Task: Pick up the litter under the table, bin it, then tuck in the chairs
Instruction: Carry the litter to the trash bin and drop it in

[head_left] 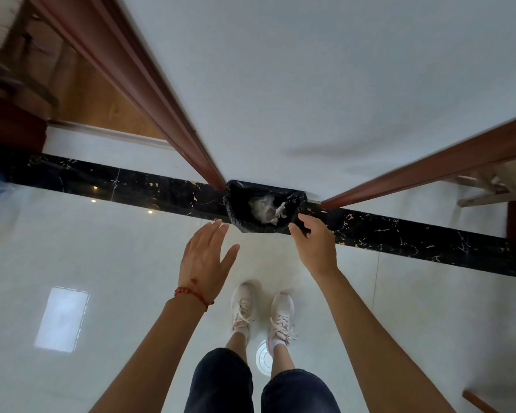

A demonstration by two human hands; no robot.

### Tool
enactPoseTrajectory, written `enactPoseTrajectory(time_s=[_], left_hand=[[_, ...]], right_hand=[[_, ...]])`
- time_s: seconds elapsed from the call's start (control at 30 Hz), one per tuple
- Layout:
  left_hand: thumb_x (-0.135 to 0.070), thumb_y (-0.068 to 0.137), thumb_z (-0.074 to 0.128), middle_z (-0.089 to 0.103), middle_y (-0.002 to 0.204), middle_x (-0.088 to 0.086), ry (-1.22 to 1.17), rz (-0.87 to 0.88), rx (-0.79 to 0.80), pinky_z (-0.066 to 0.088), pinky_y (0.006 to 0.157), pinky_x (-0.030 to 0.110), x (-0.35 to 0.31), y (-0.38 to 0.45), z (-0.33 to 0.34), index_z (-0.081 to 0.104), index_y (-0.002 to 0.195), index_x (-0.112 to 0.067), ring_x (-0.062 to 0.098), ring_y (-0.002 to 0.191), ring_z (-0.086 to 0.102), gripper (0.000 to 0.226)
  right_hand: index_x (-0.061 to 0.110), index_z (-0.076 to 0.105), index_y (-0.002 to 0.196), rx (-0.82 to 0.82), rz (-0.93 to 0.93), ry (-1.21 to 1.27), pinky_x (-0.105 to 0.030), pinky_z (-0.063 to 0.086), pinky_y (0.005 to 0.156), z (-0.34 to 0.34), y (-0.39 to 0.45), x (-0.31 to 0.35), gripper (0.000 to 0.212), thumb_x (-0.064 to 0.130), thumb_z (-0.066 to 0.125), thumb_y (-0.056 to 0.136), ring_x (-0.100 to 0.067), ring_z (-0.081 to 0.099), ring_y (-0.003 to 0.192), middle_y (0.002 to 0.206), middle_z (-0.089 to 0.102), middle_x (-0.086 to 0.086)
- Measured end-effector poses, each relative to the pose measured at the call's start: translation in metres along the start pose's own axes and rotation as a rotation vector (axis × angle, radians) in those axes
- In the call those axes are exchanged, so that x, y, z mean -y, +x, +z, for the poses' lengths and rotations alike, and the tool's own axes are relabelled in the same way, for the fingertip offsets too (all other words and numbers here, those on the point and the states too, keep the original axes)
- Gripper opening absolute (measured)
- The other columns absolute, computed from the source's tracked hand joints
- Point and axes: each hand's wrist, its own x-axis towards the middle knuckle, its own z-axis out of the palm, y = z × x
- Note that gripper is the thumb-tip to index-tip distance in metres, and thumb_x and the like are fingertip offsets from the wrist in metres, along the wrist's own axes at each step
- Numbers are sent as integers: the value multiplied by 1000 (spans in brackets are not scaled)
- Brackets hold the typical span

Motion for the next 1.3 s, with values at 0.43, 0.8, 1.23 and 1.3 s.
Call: enactPoseTrajectory(time_s=[0.43, 0.8, 1.23, 1.3], left_hand=[[-32, 88, 53, 45, 139, 14, 91, 215, -17, 24, 110, 39, -60, -31, -61, 44, 131, -9, 31, 132, 36, 50], [-31, 89, 53, 45, 139, 15, 127, 422, -4, 23, 112, 41, -112, -58, -105, 43, 130, -6, 30, 133, 34, 49], [-34, 92, 44, 35, 146, 12, 271, 722, 126, 13, 116, 41, -179, -93, -86, 34, 136, -10, 29, 138, 24, 52], [-37, 92, 41, 34, 147, 12, 284, 772, 150, 11, 116, 40, -194, -106, -77, 33, 137, -11, 27, 138, 23, 52]], right_hand=[[3, 52, 123, -226, -370, -476, -43, 41, 100, -78, -104, 42, 46, 31, 57, 87, -31, 47, 124, 130, 54, -16], [6, 51, 126, -368, -321, -420, -38, 35, 104, -138, -168, 53, 45, 33, 53, 89, -25, 44, 126, 133, 52, -12], [12, 43, 133, -556, -21, -316, -36, 30, 107, -165, -264, -17, 49, 38, 46, 91, -21, 34, 133, 142, 43, -7], [13, 41, 134, -571, 31, -295, -37, 30, 108, -169, -284, -31, 50, 40, 44, 92, -21, 33, 134, 144, 41, -6]])
